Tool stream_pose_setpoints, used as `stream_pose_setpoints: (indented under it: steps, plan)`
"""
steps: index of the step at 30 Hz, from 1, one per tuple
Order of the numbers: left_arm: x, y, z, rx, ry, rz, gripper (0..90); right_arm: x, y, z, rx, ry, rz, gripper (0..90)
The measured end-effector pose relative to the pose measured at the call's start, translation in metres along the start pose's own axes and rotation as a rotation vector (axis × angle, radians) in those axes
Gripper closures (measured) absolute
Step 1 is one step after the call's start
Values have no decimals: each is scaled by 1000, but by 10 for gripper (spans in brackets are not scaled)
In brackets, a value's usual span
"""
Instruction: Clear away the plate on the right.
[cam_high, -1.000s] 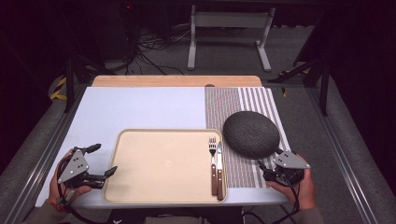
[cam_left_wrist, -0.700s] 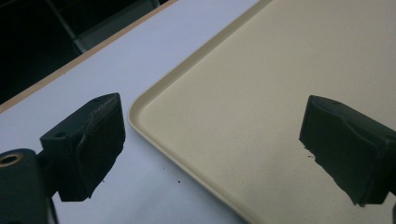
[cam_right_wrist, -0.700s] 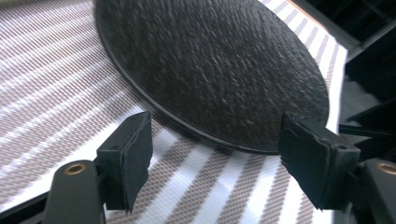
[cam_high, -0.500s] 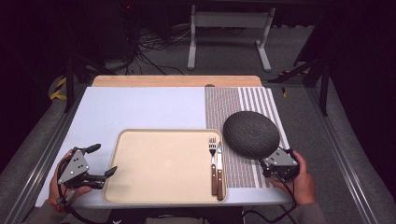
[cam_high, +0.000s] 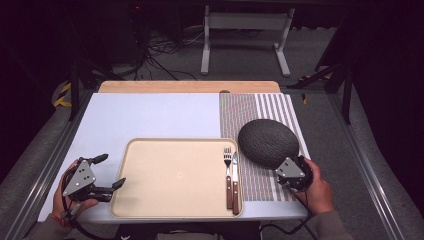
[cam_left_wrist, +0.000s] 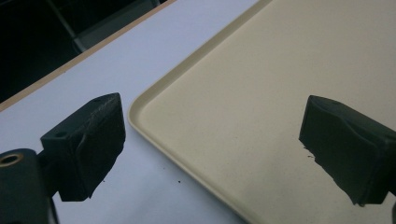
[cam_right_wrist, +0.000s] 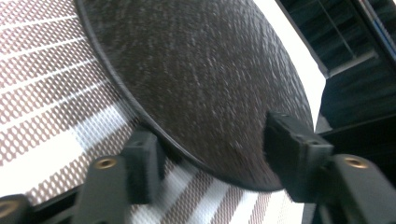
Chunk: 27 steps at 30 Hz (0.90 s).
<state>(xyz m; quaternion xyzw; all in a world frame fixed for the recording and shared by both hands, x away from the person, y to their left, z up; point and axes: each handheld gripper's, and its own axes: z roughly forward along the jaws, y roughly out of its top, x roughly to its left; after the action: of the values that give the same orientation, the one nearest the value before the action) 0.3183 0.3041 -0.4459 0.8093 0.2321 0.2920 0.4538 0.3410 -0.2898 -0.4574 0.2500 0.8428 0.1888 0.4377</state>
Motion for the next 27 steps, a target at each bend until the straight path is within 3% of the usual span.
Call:
stream_pose_setpoints:
  steps: [4, 9, 16, 18, 20, 22, 27]
  plan:
    - [1, 0, 0, 2, 4, 5, 77, 6, 6, 4, 3, 9, -73, 619]
    - [1, 0, -1, -2, 7, 7, 77, 14, 17, 7, 2, -47, -208, 732]
    - [1, 0, -1, -1, 6, -2, 77, 19, 31, 8, -14, -71, -275, 801]
    - [1, 0, -1, -3, 7, -4, 77, 22, 37, 7, 2, -110, -337, 841]
    - [1, -1, -1, -3, 7, -7, 76, 23, 39, 6, 3, -118, -358, 858]
    - [1, 0, -1, -1, 8, -1, 76, 22, 42, 5, -10, -122, -330, 862]
    - [1, 0, -1, -4, 9, -8, 76, 25, 46, 3, -9, -118, -341, 863]
